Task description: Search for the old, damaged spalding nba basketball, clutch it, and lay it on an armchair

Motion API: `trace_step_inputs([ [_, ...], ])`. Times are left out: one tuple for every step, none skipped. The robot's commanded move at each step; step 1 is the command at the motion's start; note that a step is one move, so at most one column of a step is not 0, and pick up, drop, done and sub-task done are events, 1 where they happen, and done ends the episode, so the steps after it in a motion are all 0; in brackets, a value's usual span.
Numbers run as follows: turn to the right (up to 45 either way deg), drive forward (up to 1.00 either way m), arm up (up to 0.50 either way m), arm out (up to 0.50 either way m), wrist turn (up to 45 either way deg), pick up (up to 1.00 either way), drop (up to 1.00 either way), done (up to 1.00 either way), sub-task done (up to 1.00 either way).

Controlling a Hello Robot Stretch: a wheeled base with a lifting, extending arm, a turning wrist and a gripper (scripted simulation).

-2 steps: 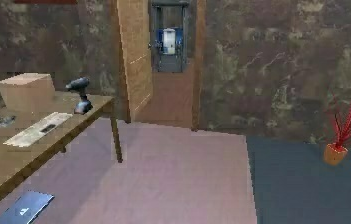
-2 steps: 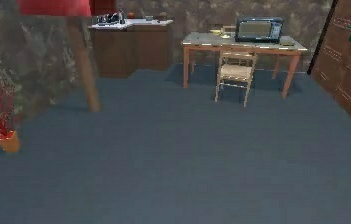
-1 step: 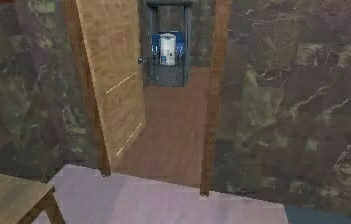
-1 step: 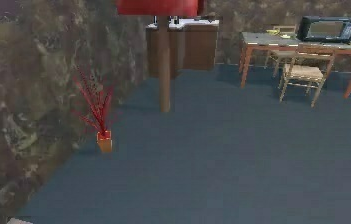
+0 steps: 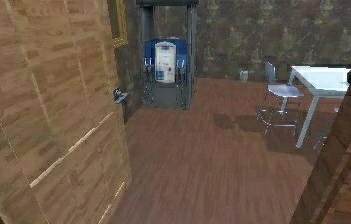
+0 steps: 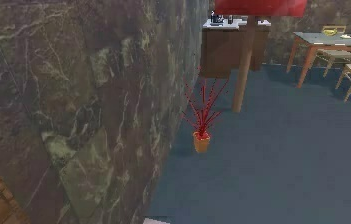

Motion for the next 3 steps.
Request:
trace_step_inputs([
  [-9.0, 0.0, 0.0, 0.0, 0.0, 0.0, 0.0, 0.0, 0.0],
  [0.0, 0.3, 0.0, 0.0, 0.0, 0.0, 0.0, 0.0, 0.0],
  [15.0, 0.0, 0.0, 0.0, 0.0, 0.0, 0.0, 0.0, 0.0],
])
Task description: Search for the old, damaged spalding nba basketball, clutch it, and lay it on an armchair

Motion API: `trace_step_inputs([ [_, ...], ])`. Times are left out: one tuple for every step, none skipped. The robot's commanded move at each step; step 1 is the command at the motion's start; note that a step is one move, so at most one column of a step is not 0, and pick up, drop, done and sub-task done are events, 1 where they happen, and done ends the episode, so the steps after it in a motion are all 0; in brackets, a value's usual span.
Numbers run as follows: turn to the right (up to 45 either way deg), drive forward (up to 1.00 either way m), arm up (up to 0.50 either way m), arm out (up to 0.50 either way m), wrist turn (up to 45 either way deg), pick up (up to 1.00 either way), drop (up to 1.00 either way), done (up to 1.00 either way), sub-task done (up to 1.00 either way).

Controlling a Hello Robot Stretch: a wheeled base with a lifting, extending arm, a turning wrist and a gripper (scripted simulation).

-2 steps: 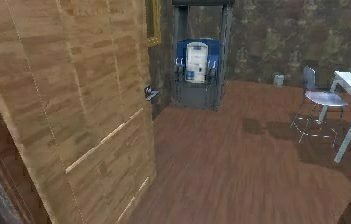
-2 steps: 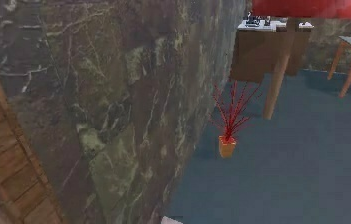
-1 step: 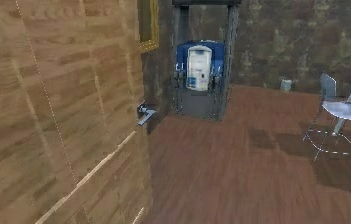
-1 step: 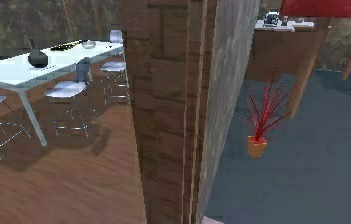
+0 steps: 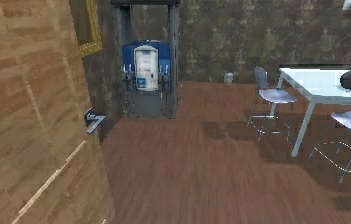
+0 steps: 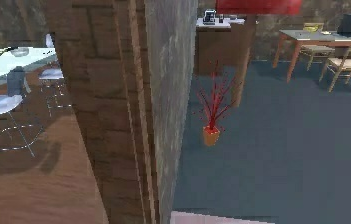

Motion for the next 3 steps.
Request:
trace_step_inputs([
  [3.0, 0.0, 0.0, 0.0, 0.0, 0.0, 0.0, 0.0, 0.0],
  [0.0, 0.3, 0.0, 0.0, 0.0, 0.0, 0.0, 0.0, 0.0],
  [9.0, 0.0, 0.0, 0.0, 0.0, 0.0, 0.0, 0.0, 0.0],
])
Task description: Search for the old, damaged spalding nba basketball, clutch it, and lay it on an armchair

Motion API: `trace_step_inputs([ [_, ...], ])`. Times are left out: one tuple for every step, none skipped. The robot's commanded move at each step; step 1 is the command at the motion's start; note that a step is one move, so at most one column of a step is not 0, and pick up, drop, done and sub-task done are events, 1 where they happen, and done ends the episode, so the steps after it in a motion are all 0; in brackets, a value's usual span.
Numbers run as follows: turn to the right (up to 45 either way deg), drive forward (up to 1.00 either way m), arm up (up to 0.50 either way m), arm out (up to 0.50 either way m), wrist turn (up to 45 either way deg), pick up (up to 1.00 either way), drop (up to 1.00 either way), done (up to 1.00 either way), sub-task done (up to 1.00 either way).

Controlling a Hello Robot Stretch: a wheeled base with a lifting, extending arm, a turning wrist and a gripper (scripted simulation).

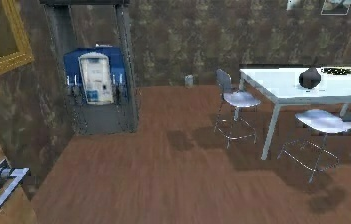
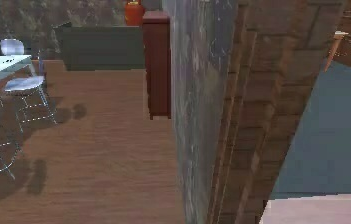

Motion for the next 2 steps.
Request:
trace_step_inputs([
  [0.0, 1.0, 0.0, 0.0, 0.0, 0.0, 0.0, 0.0, 0.0],
  [3.0, 0.0, 0.0, 0.0, 0.0, 0.0, 0.0, 0.0, 0.0],
])
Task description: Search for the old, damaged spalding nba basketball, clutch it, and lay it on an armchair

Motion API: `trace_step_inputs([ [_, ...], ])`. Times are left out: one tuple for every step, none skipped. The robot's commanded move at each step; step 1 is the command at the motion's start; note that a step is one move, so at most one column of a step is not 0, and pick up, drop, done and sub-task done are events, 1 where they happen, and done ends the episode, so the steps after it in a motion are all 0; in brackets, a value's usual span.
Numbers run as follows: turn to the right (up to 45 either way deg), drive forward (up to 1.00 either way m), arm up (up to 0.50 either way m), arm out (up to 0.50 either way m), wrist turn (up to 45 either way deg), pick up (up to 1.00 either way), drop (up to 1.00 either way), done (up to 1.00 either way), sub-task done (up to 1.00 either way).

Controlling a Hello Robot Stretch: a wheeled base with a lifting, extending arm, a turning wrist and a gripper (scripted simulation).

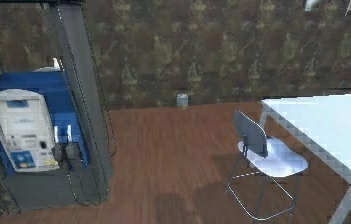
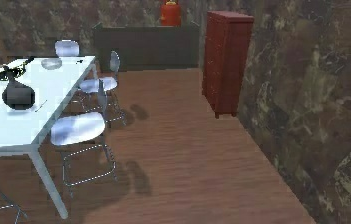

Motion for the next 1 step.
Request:
trace_step_inputs([
  [0.0, 1.0, 0.0, 0.0, 0.0, 0.0, 0.0, 0.0, 0.0],
])
